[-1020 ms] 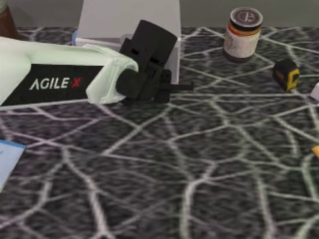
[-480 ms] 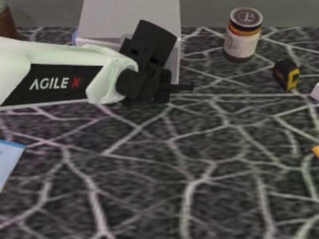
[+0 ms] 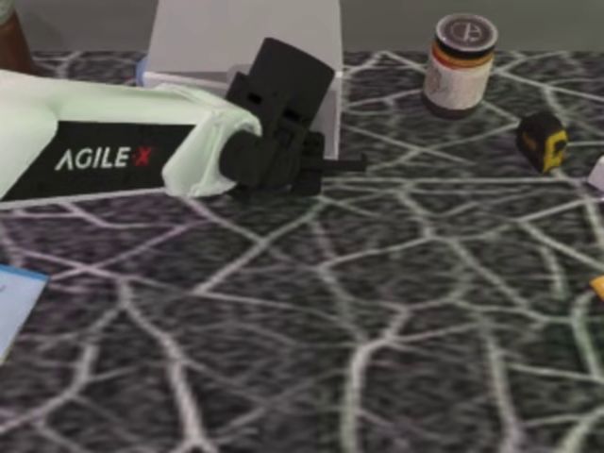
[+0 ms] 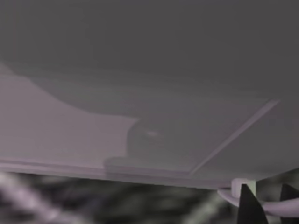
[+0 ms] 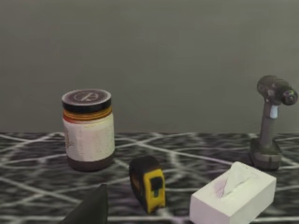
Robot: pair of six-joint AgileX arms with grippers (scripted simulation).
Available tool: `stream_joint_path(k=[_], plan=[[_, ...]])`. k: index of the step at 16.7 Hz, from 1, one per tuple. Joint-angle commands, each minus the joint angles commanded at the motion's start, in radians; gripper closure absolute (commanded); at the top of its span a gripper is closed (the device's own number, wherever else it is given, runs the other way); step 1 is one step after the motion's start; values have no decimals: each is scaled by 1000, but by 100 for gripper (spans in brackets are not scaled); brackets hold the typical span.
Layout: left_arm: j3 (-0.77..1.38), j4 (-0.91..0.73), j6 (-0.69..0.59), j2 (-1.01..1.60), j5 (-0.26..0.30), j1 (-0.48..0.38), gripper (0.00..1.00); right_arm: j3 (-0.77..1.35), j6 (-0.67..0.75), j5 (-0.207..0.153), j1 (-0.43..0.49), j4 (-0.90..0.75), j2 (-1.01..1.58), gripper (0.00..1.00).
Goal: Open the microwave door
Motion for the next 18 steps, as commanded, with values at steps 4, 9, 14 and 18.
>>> stream_joint_path(k=[4,9,14,18], plan=[[2,1,-2,1,8,-7,100,0,0,0,0,0,0,0],[-41,25,39,-28,30,7,100,0,0,0,0,0,0,0],[-43,25,41,-28,31,8,100,0,0,0,0,0,0,0],[-43,25,41,-28,31,8,100,0,0,0,0,0,0,0]])
